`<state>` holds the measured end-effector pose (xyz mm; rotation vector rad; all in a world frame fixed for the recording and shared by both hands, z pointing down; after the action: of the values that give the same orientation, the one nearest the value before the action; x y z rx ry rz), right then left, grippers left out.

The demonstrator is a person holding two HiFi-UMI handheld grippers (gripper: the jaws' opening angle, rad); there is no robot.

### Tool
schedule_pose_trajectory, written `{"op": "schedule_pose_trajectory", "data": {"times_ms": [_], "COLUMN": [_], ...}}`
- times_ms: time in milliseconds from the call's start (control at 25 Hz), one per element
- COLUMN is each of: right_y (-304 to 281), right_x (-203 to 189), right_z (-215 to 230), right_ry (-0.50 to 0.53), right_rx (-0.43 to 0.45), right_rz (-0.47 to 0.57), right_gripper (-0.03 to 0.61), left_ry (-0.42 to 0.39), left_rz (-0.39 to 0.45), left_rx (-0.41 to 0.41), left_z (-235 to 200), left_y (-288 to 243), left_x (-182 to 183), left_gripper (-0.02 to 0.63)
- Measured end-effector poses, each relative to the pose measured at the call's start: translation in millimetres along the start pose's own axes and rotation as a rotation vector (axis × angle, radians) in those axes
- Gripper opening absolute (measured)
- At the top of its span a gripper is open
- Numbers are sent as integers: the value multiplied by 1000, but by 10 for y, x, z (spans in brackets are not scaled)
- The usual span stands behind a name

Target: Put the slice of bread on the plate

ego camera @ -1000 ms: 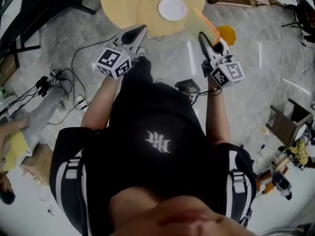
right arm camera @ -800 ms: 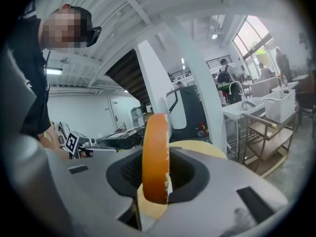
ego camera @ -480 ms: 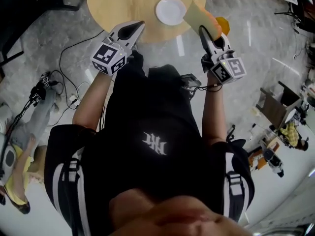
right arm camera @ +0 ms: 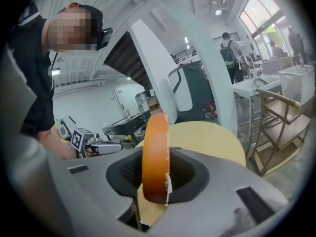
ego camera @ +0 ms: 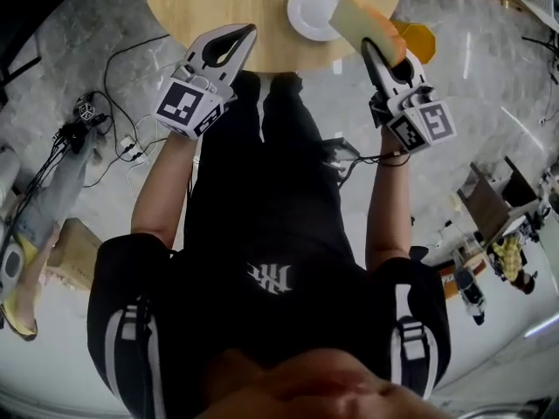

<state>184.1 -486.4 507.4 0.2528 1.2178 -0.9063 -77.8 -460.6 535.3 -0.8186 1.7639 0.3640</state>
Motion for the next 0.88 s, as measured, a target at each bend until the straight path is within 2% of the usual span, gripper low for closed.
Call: {"op": "schedule_pose_trajectory", "data": {"times_ms": [120, 280, 480, 680, 880], "right_y": [-55, -137, -371, -479, -621], "right_x": [-78, -225, -442, -624, -737], "right_z": [260, 323, 391, 392, 390], "right_ry": [-43, -163, -245, -371, -365], "right_rx": [47, 114, 160, 224, 239], "right_rz": [-6, -1, -51, -138, -223], "right_gripper": [97, 97, 97, 97, 97], "left_ry": [-51, -112, -131, -123, -122], "left_rz": [14, 38, 37, 44, 43], "left_rx": [15, -5, -7, 5, -6], "left_z": [101, 182, 72, 33, 27], "left_y": [-249, -412, -529, -580, -591], "left_x": [-45, -49, -226, -300, -344], "left_gripper": [12, 12, 12, 12, 12]}}
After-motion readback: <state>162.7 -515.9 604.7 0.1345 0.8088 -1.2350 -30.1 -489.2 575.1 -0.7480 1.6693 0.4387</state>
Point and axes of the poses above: the fingertips, and each gripper's own axes: y backward along the fingers, z to its right, x out of its top, the point moved 6 cm from there along y, backward along the fingers, and after that the axes turned 8 degrees about z, right-handed, at the moved point
